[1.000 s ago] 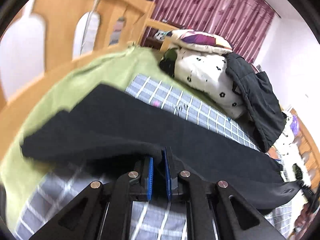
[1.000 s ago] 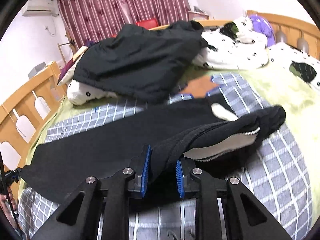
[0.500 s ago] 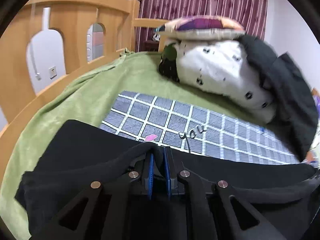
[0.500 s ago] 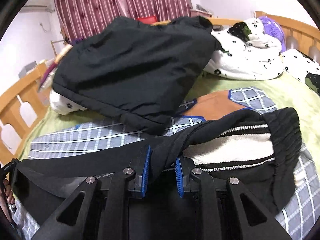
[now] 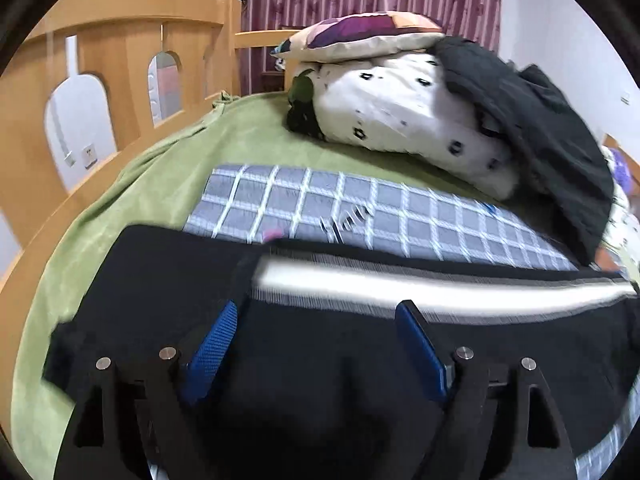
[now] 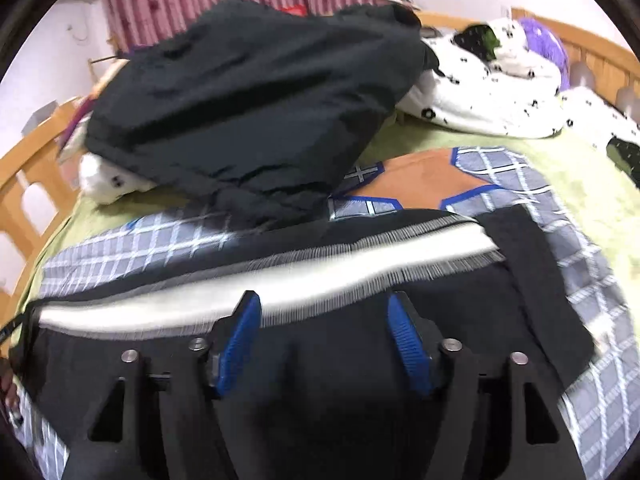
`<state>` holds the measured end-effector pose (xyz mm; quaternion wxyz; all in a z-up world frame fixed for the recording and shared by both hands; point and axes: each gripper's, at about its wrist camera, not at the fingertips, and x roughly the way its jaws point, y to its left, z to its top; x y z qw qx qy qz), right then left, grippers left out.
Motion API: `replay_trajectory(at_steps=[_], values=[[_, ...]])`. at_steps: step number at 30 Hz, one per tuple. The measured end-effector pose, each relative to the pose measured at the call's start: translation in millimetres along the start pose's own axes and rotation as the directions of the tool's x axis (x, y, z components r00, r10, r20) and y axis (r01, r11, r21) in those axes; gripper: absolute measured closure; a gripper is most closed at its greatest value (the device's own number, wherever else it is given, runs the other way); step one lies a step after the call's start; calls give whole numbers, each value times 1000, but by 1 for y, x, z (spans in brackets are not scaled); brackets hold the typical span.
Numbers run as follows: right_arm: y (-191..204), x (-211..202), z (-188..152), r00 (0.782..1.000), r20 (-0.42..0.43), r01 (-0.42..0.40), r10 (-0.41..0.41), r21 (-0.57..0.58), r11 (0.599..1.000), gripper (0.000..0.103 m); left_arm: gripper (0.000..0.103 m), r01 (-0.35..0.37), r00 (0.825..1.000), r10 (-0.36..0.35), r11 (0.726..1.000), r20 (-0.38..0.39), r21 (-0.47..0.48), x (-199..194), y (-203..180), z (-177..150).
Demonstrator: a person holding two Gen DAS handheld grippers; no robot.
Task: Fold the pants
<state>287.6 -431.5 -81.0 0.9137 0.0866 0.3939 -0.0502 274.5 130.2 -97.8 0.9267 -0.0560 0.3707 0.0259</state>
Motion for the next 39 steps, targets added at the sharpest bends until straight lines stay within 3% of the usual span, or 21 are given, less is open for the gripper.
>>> replay_trajectory(at_steps=[5, 9, 12, 15, 18, 21, 26, 29, 30, 31, 32, 33, 34, 36, 39], values=[[-17, -59, -59, 1000, -17, 18, -19, -48, 999, 31, 23, 88, 991, -99, 988, -87, -131, -43, 25, -63], [-44, -73, -103, 996, -86, -23, 26, 37, 999, 31, 23, 112, 979, -146, 967, -140, -227, -54, 58, -108], [-60, -75, -124, 994, -84, -55, 65, 119, 991, 31, 23, 117, 975, -167, 947, -149, -298, -51, 80, -125], [-66, -63, -134, 990, -96, -84, 103, 187, 979, 31, 23, 184, 960, -253, 889, -116, -419, -42, 101, -131], [-65, -44, -133, 986, -114, -98, 125, 217, 971, 31, 25, 213, 953, -289, 851, -88, -480, -27, 114, -125], [-64, -26, -124, 989, -104, -81, 104, 203, 976, 31, 25, 214, 955, -288, 843, -77, -494, -8, 118, -112], [-73, 4, -96, 994, -82, -49, 70, 234, 971, 47, 35, 197, 965, -258, 833, -48, -517, 18, 125, -96], [-81, 22, -78, 995, -64, -48, 70, 297, 954, 49, 53, 151, 975, -214, 835, -59, -529, 30, 125, -84], [-82, 27, -74, 995, -60, -52, 75, 315, 948, 51, 64, 125, 979, -191, 838, -72, -531, 35, 124, -79], [-84, 30, -70, 996, -56, -48, 70, 326, 944, 57, 79, 92, 982, -164, 845, -91, -527, 37, 123, -76], [-84, 34, -64, 997, -56, -32, 53, 334, 942, 70, 83, 49, 985, -126, 859, -117, -509, 38, 121, -72], [-84, 37, -60, 997, -55, -28, 49, 334, 942, 76, 89, 44, 986, -117, 870, -119, -491, 37, 118, -68], [-81, 36, -55, 998, -49, -32, 50, 329, 944, 84, 92, 43, 987, -110, 879, -114, -475, 32, 116, -65], [-75, 23, -46, 1000, -7, -17, 20, 294, 956, 87, 93, 48, 991, -95, 905, -90, -422, 14, 107, -57], [-81, -12, -32, 994, 74, -99, 79, 313, 945, 88, 93, 69, 991, -107, 925, -82, -374, -12, 91, -49]])
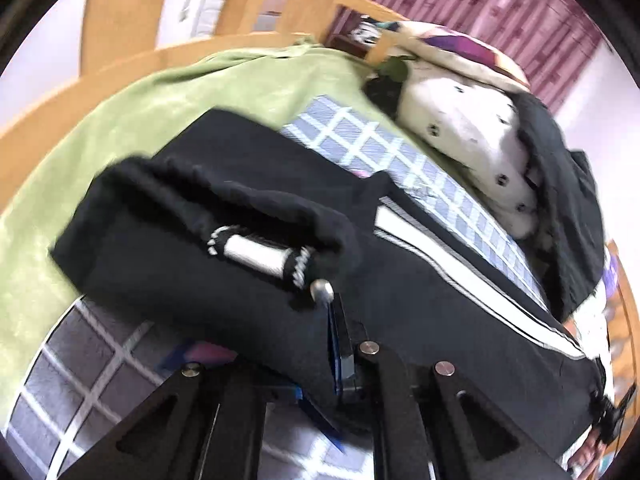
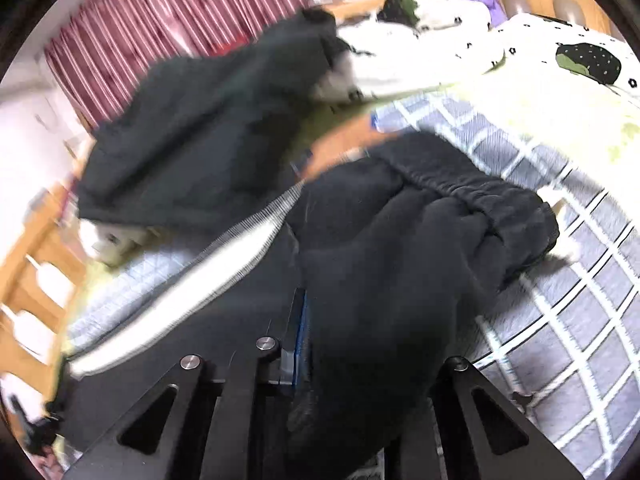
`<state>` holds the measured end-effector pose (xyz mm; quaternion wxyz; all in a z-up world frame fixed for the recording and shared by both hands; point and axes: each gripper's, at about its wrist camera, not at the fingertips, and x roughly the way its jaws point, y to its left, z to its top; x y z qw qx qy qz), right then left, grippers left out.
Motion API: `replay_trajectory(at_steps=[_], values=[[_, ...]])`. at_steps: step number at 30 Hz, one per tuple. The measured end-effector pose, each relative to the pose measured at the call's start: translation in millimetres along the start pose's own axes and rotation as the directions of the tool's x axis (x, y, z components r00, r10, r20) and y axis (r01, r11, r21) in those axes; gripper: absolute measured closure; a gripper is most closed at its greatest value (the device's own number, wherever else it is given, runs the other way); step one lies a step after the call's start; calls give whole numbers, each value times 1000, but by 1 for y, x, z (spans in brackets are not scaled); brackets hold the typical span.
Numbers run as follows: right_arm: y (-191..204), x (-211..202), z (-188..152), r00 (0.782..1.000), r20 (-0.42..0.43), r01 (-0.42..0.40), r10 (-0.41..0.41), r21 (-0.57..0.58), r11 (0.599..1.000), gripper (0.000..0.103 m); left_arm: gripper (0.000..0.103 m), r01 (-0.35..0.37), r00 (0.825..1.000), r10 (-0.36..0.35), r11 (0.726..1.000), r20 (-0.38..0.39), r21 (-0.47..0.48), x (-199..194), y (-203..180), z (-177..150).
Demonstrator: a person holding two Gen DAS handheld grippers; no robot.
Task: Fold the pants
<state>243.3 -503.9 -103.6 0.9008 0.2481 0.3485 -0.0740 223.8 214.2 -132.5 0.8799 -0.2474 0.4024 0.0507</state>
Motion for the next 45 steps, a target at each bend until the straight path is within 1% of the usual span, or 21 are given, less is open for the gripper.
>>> replay_trajectory(at_steps=[2, 5, 10, 12, 14, 15, 16, 17, 19, 21, 24, 26, 27, 29, 31, 35, 37, 38, 39, 42, 45], values=[[-5, -24, 11, 1000, 10, -11, 11, -1, 1000, 88, 93, 38, 999, -37, 998, -18, 55, -17, -17, -10], [-21, -62, 19, 998, 17, 56, -55, -72, 996, 88, 93, 86, 995, -76, 984, -68, 154, -33, -42, -39], [-93, -126, 12, 992, -9, 125, -126, -58, 990, 88, 92, 201, 970, -156, 946, -184, 254, -54, -58, -102], [-123, -143, -4, 987, -29, 153, -155, -59, 986, 87, 92, 195, 970, -142, 940, -198, 280, -54, -58, -123], [-145, -138, -24, 977, -107, 176, -182, -61, 982, 81, 87, 160, 975, -103, 939, -196, 304, -49, -52, -138], [-152, -135, -32, 972, -145, 177, -183, -52, 983, 79, 84, 155, 974, -98, 945, -204, 288, -48, -47, -141], [-159, -130, -43, 963, -183, 195, -199, -42, 980, 73, 73, 152, 973, -97, 952, -212, 266, -50, -41, -142], [-161, -131, -54, 958, -188, 213, -217, -38, 976, 66, 67, 138, 973, -85, 960, -214, 243, -53, -36, -142], [-157, -139, -67, 957, -156, 238, -243, -51, 970, 57, 65, 137, 976, -94, 966, -196, 219, -69, -23, -142], [-144, -151, -80, 948, -126, 280, -292, -104, 954, 57, 65, 155, 978, -115, 960, -175, 235, -91, -14, -148], [-125, -162, -91, 926, -92, 345, -367, -189, 919, 57, 65, 123, 989, -90, 946, -120, 301, -110, -16, -146], [-111, -167, -94, 921, -65, 362, -384, -221, 906, 56, 65, 127, 990, -97, 920, -99, 371, -119, -28, -143], [-104, -170, -94, 919, -56, 369, -391, -231, 900, 56, 65, 131, 991, -104, 916, -89, 380, -120, -34, -140], [-96, -175, -92, 919, -37, 375, -392, -222, 900, 53, 65, 130, 991, -113, 909, -66, 396, -120, -43, -135], [-90, -177, -89, 925, -38, 365, -378, -189, 912, 52, 65, 116, 993, -97, 898, -67, 423, -111, -53, -134], [-95, -176, -87, 923, -65, 366, -379, -147, 919, 52, 65, 68, 998, -54, 902, -45, 426, -88, -62, -129], [-102, -181, -92, 917, -76, 381, -393, -136, 915, 52, 67, -3, 1000, -10, 897, 28, 442, -80, -66, -126], [-104, -184, -96, 911, -79, 392, -405, -137, 910, 52, 78, -29, 998, 2, 892, 60, 451, -77, -67, -121], [-106, -185, -98, 905, -83, 403, -416, -139, 905, 52, 94, -56, 996, 17, 892, 91, 448, -73, -67, -111], [-114, -191, -106, 888, -97, 435, -450, -144, 889, 52, 93, -131, 980, 56, 902, 189, 410, -70, -63, -78], [-118, -196, -115, 873, -97, 464, -479, -144, 874, 52, 93, -152, 973, 76, 921, 218, 360, -60, -57, -33]])
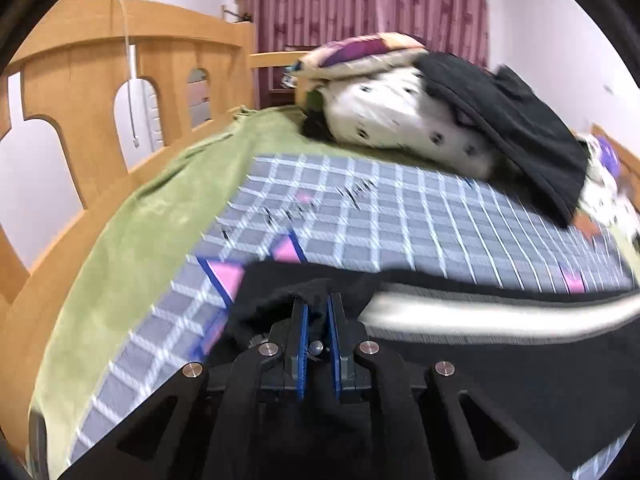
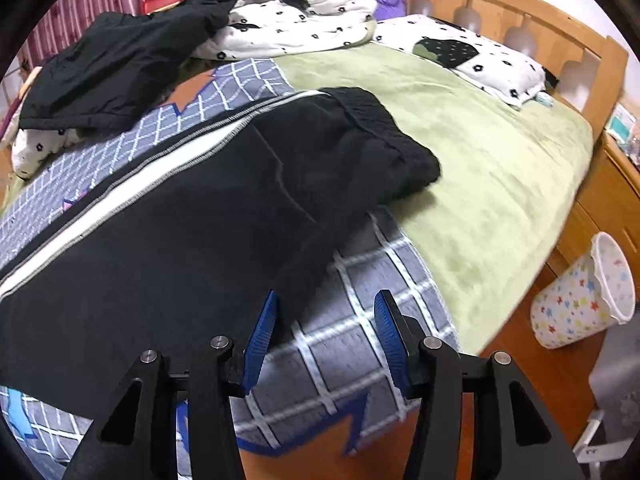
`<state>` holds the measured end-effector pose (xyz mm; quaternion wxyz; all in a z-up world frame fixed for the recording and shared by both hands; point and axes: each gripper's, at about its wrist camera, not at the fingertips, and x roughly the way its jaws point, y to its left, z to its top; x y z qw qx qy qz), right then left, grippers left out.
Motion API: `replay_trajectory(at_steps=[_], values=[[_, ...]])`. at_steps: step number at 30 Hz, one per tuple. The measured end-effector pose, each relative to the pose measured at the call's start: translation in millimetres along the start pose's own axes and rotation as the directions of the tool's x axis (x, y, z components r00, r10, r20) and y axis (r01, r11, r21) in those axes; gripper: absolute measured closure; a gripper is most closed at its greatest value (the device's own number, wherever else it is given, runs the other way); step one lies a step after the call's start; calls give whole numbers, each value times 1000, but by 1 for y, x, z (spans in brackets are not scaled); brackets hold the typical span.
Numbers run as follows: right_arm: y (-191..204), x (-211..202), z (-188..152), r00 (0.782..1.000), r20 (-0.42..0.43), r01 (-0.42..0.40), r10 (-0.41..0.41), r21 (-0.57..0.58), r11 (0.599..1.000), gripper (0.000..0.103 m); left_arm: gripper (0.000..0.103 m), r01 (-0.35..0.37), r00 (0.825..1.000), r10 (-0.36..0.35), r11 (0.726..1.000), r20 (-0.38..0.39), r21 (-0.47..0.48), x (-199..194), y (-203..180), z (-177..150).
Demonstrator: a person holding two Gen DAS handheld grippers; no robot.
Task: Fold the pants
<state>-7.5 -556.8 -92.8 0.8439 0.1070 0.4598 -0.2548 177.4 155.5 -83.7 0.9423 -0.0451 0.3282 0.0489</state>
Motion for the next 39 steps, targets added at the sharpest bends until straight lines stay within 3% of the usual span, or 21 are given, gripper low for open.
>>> replay_trajectory(at_steps=[3, 5, 6, 10, 13, 16, 21, 23, 25, 26, 29, 31, 33, 34, 35, 36, 37, 38, 39], values=[[-3, 0, -8, 1000, -7, 8, -7, 18, 1000, 52, 84, 12, 998, -16, 998, -61, -64, 22, 19, 24], [-3, 2, -11, 1000, -13, 7, -6, 23, 1000, 52, 55, 26, 985, -40, 996, -168, -85, 39, 27, 33], [-2, 3, -13, 1000, -14, 8, -8, 22, 1000, 52, 40, 14, 985, -28, 996, -172, -84, 40, 29, 34], [1, 4, -16, 1000, -4, -11, 11, 17, 1000, 52, 36, 5, 992, -12, 999, -128, -54, 20, 30, 22], [1, 4, -15, 999, 24, -41, 40, 20, 999, 52, 36, 52, 985, -59, 998, -164, -47, 5, 26, 0], [-5, 6, -11, 995, 60, -86, 83, 54, 995, 44, 36, 93, 979, -98, 995, -179, -37, -14, 23, -29], [-20, 21, 7, 981, 113, -175, 158, 158, 972, 38, 36, 192, 955, -217, 972, -203, -137, -49, 29, -83], [-24, 34, 16, 976, 121, -201, 180, 201, 959, 36, 36, 230, 935, -276, 950, -225, -211, -53, 36, -101], [-27, 47, 25, 973, 116, -223, 201, 229, 948, 37, 36, 282, 896, -361, 913, -260, -296, -48, 41, -118], [-29, 58, 31, 970, 109, -237, 216, 251, 939, 36, 36, 282, 885, -373, 906, -279, -317, -44, 42, -124], [-32, 77, 45, 967, 95, -255, 237, 297, 920, 36, 35, 271, 901, -375, 880, -219, -390, -40, 53, -126], [-32, 83, 57, 966, 95, -257, 239, 305, 917, 36, 28, 289, 894, -416, 822, -170, -491, -28, 65, -122], [-26, 85, 72, 969, 91, -247, 230, 288, 925, 38, 28, 291, 895, -431, 764, -119, -576, -12, 77, -119], [-23, 85, 79, 974, 86, -225, 209, 278, 934, 44, 28, 285, 898, -427, 751, -108, -596, -6, 80, -118], [-22, 84, 84, 977, 86, -213, 196, 268, 940, 60, 32, 263, 906, -410, 743, -108, -615, 3, 82, -116], [-20, 81, 89, 976, 95, -212, 194, 243, 947, 69, 48, 234, 919, -380, 740, -105, -630, 7, 83, -114], [-17, 77, 97, 973, 109, -223, 204, 205, 953, 81, 77, 212, 933, -347, 744, -95, -634, 8, 85, -111], [-17, 73, 102, 972, 122, -219, 199, 187, 958, 89, 90, 193, 946, -312, 753, -84, -629, 7, 88, -106], [-18, 63, 111, 969, 159, -217, 192, 166, 962, 90, 91, 206, 953, -299, 760, -50, -616, 3, 93, -99]])
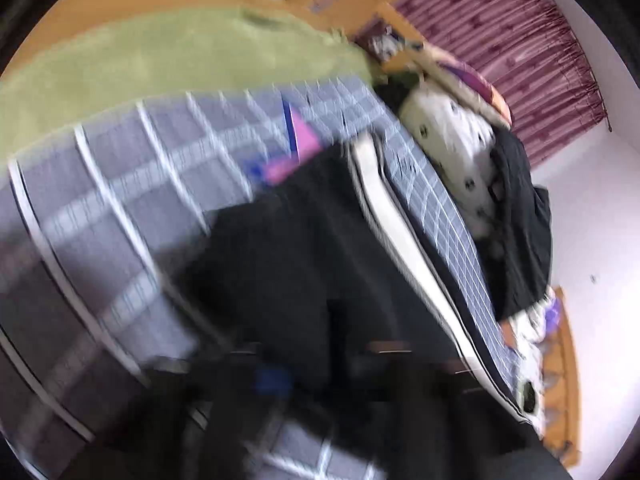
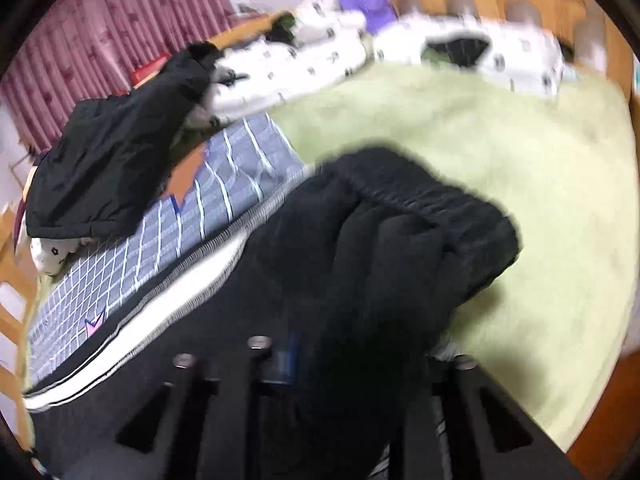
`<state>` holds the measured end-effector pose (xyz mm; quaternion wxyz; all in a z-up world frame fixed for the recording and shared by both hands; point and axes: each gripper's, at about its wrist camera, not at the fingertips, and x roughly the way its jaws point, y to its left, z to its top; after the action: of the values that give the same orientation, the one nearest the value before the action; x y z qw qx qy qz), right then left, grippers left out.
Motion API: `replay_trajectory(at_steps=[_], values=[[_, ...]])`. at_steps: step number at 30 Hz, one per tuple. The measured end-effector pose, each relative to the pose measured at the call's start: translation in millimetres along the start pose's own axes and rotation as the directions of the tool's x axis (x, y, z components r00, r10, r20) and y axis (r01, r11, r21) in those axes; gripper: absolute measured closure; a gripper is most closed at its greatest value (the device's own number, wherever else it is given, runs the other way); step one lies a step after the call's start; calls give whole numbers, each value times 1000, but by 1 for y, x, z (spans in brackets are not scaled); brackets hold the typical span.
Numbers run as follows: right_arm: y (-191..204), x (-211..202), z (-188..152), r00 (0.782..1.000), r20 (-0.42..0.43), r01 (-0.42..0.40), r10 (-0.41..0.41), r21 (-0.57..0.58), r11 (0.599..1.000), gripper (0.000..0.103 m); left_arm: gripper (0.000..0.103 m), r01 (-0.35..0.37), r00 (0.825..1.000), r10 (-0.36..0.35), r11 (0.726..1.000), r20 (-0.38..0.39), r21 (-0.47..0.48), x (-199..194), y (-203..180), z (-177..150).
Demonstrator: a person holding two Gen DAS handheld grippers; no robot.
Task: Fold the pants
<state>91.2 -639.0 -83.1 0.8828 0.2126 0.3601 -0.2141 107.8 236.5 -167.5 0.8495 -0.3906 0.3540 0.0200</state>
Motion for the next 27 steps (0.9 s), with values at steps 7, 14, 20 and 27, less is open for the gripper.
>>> replay_trajectory(at_steps=[7, 14, 20, 27], values=[[4, 8, 10, 998, -55, 20, -24, -63, 998, 85, 76, -163, 985, 169, 967, -16, 193, 2, -10, -3], [-24, -14, -34, 984, -139, 91, -111, -145, 985, 59, 45, -324, 946, 319, 908, 61, 267, -36, -4, -5], [1, -71, -36, 977, -13, 198, -212, -315, 928, 54, 45, -333, 940, 327, 833, 93, 442, -55, -33, -4], [80, -79, -20, 998, 39, 64, -53, -393, 917, 38, 45, -242, 969, 230, 840, 87, 486, -35, -82, 24]])
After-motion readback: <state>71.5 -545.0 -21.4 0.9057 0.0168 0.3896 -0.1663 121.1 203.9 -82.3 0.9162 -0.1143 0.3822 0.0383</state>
